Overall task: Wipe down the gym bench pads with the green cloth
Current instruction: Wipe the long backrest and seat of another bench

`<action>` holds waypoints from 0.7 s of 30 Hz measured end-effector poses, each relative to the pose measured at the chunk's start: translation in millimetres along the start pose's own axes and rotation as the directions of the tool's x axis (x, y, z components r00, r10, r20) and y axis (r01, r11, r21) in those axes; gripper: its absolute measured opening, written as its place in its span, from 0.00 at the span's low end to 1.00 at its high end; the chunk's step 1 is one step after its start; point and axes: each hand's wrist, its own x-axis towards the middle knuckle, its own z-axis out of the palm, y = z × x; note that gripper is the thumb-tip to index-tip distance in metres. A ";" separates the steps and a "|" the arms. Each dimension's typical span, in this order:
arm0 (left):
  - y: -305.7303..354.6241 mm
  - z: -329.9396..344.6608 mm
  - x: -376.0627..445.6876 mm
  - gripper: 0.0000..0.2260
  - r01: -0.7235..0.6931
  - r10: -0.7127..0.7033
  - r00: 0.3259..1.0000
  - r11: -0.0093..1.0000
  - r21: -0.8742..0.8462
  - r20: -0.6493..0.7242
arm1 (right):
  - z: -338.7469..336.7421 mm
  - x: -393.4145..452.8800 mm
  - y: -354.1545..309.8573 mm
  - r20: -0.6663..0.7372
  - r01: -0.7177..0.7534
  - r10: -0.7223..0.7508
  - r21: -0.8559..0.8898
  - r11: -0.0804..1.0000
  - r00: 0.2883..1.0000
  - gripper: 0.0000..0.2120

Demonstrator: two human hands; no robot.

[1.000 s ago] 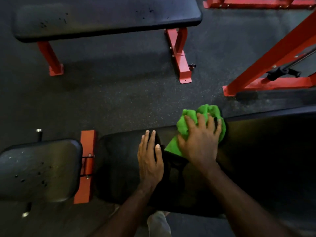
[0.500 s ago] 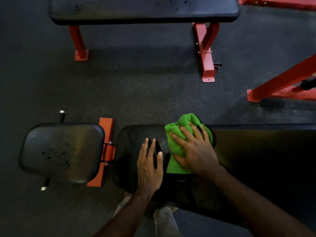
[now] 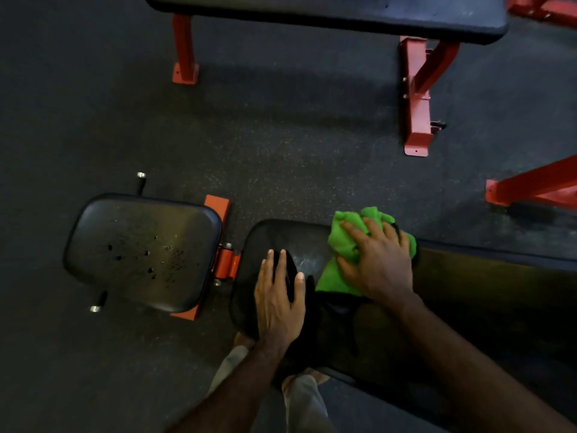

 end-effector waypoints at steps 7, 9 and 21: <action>-35.4 -12.8 10.6 0.30 0.064 -0.060 0.995 0.997 0.043 -0.084 | 28.4 4.2 -39.3 0.099 0.307 -0.298 -0.082 0.948 0.949 0.37; -46.2 -12.9 11.4 0.31 0.114 -0.112 0.991 0.993 0.026 -0.074 | 28.0 20.5 -41.7 0.091 0.241 -0.234 -0.078 0.967 0.968 0.36; -76.9 -29.1 23.7 0.32 0.206 -0.210 0.978 0.965 -0.162 -0.008 | 51.5 66.0 -110.6 0.226 0.197 -0.179 -0.058 0.979 0.957 0.34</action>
